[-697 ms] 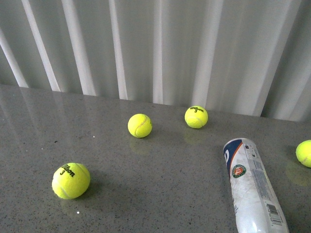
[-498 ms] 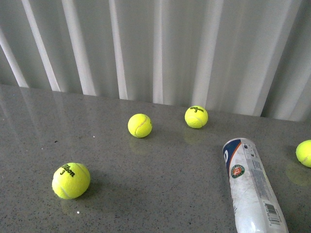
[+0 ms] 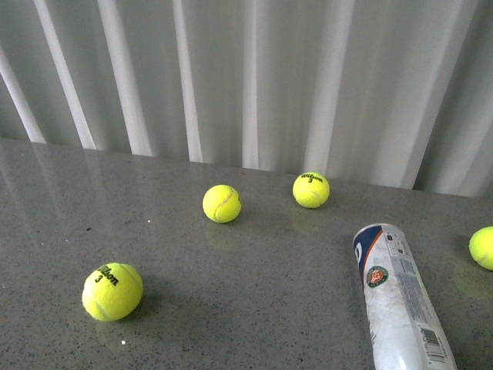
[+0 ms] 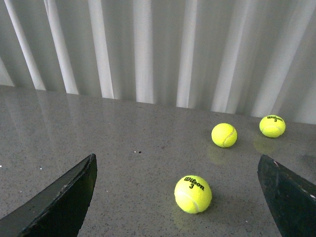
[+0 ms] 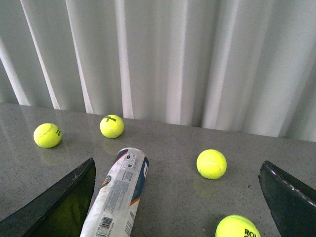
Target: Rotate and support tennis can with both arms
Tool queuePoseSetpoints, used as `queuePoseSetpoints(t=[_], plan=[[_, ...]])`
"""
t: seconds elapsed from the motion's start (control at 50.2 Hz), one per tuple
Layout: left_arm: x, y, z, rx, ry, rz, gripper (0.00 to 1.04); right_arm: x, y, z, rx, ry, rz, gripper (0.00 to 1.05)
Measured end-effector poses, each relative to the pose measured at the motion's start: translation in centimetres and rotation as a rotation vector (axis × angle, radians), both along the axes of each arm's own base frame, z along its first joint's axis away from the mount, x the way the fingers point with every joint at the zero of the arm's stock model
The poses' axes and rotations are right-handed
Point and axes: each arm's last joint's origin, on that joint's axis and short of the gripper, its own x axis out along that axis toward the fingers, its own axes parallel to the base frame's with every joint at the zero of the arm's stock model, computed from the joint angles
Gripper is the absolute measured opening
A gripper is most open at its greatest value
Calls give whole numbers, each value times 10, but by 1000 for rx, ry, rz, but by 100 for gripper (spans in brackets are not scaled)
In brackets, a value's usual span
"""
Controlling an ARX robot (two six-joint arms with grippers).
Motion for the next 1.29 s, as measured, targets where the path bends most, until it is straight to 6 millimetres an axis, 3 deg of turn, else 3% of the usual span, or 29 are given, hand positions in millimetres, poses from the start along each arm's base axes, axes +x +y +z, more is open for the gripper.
queuePoseSetpoints(t=[0.358, 0.478, 0.657, 0.796, 0.916, 0.975, 1.055, 1.174, 1.294], plan=[[0, 0, 0, 0, 0, 0, 98, 0, 1, 0, 10, 61, 25, 98], [0, 0, 0, 0, 0, 0, 98, 11, -2, 23, 9, 54, 50, 98], [0, 0, 0, 0, 0, 0, 98, 56, -13, 78, -28, -65, -19, 98], [0, 0, 0, 0, 0, 0, 98, 124, -18, 95, 7, 108, -16, 98], [0, 0, 0, 0, 0, 0, 98, 189, -17, 79, 74, 358, -24, 98], [0, 0, 0, 0, 0, 0, 98, 227, -9, 59, 114, 525, -7, 98], [0, 0, 0, 0, 0, 0, 98, 257, 7, 29, 171, 720, 51, 98], [0, 0, 0, 0, 0, 0, 98, 268, 32, -14, 268, 964, 138, 98], [0, 0, 0, 0, 0, 0, 98, 265, 48, -29, 305, 1044, 164, 98]])
